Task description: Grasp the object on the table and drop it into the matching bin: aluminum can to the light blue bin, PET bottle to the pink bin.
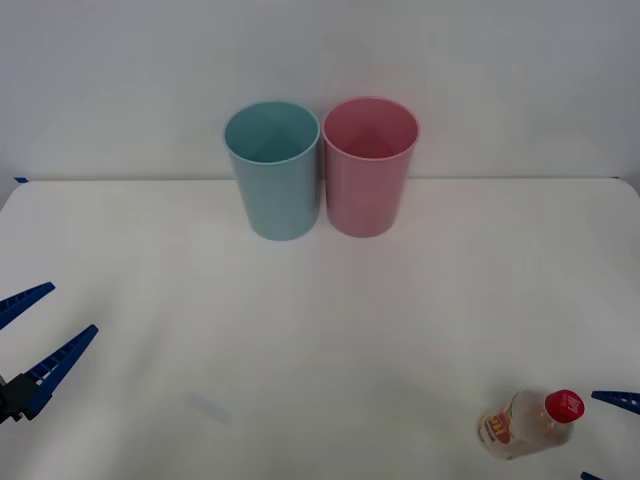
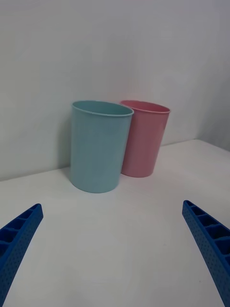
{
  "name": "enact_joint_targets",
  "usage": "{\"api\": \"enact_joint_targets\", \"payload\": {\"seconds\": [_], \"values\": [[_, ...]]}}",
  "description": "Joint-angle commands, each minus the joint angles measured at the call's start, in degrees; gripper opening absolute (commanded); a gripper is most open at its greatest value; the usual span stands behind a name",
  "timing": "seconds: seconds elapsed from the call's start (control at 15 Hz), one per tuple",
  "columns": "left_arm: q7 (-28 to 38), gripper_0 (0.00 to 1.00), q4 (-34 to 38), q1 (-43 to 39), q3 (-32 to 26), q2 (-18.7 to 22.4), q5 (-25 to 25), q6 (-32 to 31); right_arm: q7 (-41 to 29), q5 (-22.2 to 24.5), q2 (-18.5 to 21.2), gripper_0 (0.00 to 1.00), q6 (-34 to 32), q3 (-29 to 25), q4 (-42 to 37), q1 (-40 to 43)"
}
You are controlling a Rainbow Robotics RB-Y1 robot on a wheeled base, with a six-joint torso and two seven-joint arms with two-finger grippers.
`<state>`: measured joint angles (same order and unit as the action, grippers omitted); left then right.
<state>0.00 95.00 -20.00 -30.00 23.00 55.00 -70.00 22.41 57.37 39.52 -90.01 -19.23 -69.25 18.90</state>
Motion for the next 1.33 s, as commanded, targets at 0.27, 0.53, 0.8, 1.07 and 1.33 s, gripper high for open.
{"api": "enact_joint_targets", "payload": {"seconds": [0.27, 0.53, 0.8, 1.07, 1.33], "values": [[0.0, 1.0, 0.0, 0.0, 0.0, 0.0, 0.0, 0.0, 7.47, 0.2, -5.07, 1.0, 0.01, 0.07, 1.14, 0.26], [0.0, 1.0, 0.0, 0.0, 0.0, 0.0, 0.0, 0.0, 14.06, 1.08, -7.61, 1.0, 0.01, -0.02, 4.39, -1.32], [0.0, 1.0, 0.0, 0.0, 0.0, 0.0, 0.0, 0.0, 14.85, 3.36, -11.13, 1.0, 0.01, -0.02, 4.74, -3.08], [0.0, 1.0, 0.0, 0.0, 0.0, 0.0, 0.0, 0.0, 15.47, 4.42, -14.12, 1.0, 0.01, 0.07, 4.74, -4.49], [0.0, 1.0, 0.0, 0.0, 0.0, 0.0, 0.0, 0.0, 15.73, 4.68, -16.14, 1.0, 0.01, 0.07, 4.74, -5.46]]}}
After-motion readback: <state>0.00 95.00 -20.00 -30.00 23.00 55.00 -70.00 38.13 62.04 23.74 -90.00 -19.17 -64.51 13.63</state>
